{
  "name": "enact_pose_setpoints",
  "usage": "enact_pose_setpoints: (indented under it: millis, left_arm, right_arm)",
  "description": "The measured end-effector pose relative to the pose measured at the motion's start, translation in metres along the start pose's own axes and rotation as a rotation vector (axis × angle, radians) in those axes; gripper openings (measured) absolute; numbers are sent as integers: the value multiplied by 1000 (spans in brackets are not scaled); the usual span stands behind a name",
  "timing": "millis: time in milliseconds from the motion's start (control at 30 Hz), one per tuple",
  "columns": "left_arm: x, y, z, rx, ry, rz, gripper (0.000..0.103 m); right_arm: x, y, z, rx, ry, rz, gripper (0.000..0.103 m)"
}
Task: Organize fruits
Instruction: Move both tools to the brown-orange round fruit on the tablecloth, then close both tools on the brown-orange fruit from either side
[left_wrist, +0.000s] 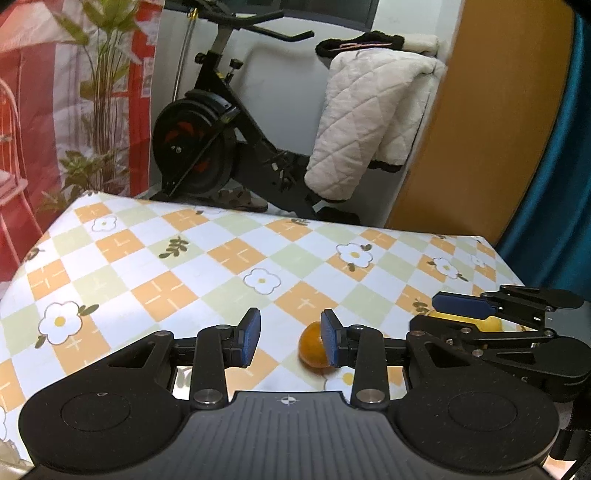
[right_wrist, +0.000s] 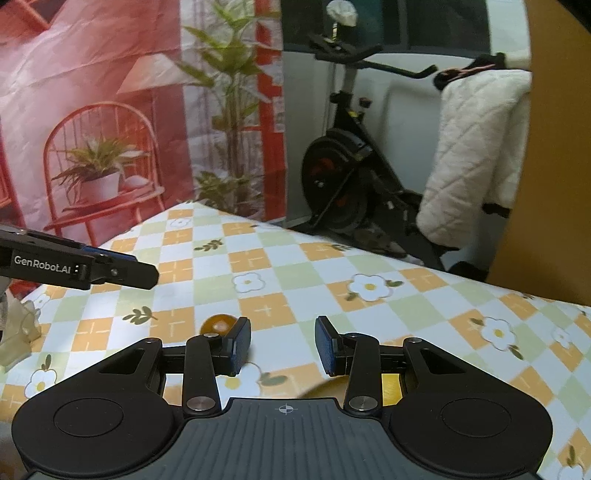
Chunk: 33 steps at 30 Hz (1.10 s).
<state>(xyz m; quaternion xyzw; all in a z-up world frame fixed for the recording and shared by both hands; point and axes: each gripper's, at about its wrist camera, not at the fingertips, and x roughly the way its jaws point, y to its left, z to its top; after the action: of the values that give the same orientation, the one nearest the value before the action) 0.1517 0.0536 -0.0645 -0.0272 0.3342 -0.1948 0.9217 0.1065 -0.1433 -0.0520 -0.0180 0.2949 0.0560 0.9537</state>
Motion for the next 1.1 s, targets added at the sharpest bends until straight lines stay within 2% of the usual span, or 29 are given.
enact_pose_setpoints:
  millis: [400,767,867,1100]
  left_arm:
    - [38,7,-9,-58,82,-87,39]
    - [60,14,-10,-118,109,-139,40]
    - [65,12,-11,-117,121,-157,47]
    - [72,8,-13,-98,140,-187,44]
  right_arm:
    - [45,44,0,-124,95,70,40]
    - [74,51,-2,-127,160,41,40]
    - [78,51,-3,-118,165,44,40]
    - [81,49,-3,-94,162,48,39]
